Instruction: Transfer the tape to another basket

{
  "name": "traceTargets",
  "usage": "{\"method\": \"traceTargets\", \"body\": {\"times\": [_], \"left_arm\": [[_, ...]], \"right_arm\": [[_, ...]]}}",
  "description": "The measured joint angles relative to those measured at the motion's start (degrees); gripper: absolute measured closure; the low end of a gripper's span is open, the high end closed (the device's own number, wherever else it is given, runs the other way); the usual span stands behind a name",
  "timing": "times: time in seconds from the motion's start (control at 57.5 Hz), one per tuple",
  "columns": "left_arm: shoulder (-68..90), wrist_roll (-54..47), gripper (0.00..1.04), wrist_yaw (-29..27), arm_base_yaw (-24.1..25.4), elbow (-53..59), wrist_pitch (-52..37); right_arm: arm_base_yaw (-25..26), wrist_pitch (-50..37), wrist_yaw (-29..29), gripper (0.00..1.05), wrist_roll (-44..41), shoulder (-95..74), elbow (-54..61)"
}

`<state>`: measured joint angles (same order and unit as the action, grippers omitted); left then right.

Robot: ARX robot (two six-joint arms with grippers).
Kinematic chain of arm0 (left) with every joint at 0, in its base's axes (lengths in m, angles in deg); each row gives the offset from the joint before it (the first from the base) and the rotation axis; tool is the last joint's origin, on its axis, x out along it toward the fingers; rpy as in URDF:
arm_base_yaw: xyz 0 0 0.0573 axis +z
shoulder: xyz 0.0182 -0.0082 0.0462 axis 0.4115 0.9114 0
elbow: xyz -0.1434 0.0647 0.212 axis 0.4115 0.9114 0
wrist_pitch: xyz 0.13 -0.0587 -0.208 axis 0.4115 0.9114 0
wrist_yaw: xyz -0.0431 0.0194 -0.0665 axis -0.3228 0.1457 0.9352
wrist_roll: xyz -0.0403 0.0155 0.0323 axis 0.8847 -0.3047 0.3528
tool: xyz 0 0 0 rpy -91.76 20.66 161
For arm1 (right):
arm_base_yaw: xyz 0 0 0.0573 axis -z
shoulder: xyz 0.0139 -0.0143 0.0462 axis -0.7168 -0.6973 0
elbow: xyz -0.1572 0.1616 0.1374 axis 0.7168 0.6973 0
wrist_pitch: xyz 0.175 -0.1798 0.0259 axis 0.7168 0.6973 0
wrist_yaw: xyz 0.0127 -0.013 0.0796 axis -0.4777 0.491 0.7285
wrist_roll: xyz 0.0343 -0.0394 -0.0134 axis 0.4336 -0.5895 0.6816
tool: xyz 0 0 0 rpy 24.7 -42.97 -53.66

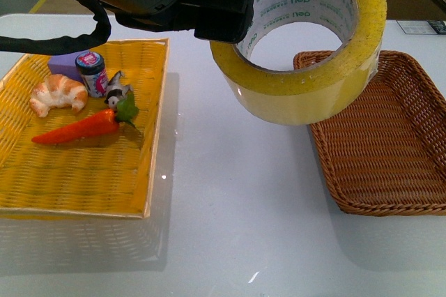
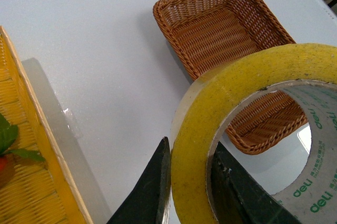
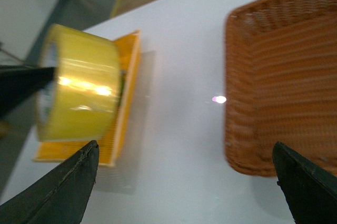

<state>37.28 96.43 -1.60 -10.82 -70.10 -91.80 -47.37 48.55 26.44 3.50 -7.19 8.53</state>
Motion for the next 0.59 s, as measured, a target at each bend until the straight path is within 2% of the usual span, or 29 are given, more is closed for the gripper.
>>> {"method": "traceTargets", "body": {"times": [0.104, 0.261, 0.4, 0.592], "left_arm": [[-0.02, -0.09, 0.9, -0.04, -0.02, 0.0, 0.11], [-0.02, -0.13, 0.9, 0.09, -0.02, 0.0, 0.46], [-0.02, -0.13, 0.9, 0.37, 0.0, 0.0, 0.79], [-0.02, -0.13, 0.9, 1.03, 0.02, 0.0, 0.81]], "right_arm": [[-3.06, -10.4, 3.41, 0.09, 4.02, -6.23, 0.07], [-9.38, -23.74, 5.57, 0.09, 8.22, -15.47, 0.44], [-12.46, -29.86, 7.45, 0.09, 9.64, -21.2, 0.37], [-13.29, -33.94, 7.98, 0.09, 10.91, -26.69, -0.28]]}}
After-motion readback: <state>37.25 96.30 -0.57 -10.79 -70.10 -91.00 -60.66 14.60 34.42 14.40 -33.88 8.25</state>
